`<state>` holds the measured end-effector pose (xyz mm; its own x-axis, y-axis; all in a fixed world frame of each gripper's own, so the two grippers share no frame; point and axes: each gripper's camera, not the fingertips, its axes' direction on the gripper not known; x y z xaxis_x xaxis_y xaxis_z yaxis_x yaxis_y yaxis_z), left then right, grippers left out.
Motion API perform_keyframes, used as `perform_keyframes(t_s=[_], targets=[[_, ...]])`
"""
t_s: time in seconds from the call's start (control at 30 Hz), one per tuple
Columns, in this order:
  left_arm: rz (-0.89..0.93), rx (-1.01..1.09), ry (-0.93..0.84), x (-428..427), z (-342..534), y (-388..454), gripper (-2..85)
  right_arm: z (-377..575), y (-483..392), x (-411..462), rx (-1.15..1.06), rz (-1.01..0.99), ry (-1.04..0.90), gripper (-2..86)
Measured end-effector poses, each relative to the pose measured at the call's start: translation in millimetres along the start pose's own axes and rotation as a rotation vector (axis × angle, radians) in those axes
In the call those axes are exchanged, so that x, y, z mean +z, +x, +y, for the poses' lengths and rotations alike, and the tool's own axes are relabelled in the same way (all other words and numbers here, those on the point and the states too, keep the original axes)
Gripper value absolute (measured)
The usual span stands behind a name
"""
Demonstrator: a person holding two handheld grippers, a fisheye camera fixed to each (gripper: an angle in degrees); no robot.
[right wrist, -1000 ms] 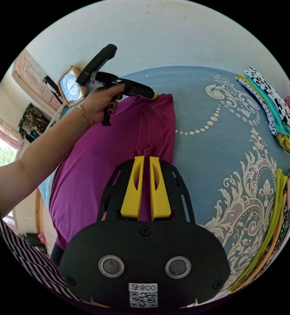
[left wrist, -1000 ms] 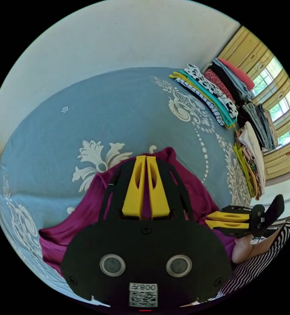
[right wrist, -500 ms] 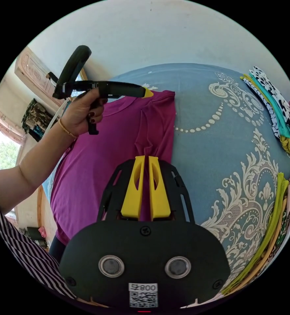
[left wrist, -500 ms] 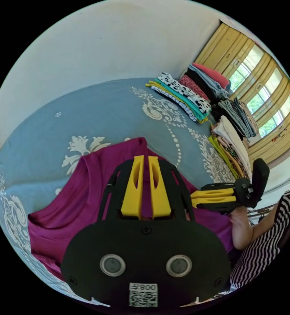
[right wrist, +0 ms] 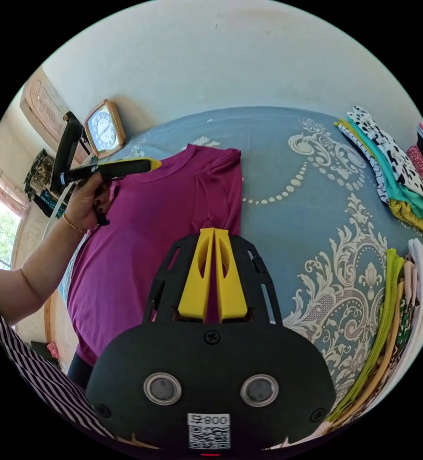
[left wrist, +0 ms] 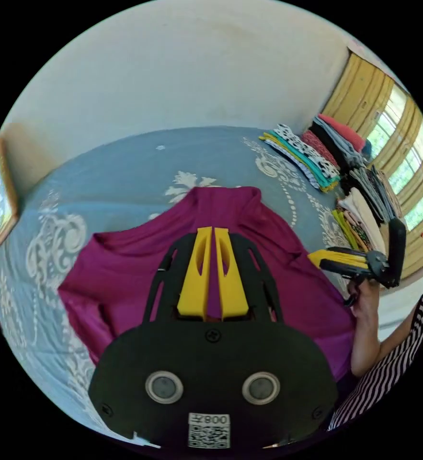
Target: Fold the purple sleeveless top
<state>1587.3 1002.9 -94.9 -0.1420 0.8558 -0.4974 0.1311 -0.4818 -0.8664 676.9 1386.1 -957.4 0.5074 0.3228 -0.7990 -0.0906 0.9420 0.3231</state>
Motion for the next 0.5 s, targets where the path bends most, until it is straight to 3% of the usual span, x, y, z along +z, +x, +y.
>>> perform_keyframes(t_s=[0.23, 0.5], targets=[[-0.229, -0.240, 0.003, -35, 50, -77, 0.3, -4, -21, -19, -0.063, -0.011, 0.032, 0.1], [-0.234, -0.277, -0.111, -40, 91, -115, 0.2, -97, -65, 3, -0.298, 0.028, -0.016, 0.1]])
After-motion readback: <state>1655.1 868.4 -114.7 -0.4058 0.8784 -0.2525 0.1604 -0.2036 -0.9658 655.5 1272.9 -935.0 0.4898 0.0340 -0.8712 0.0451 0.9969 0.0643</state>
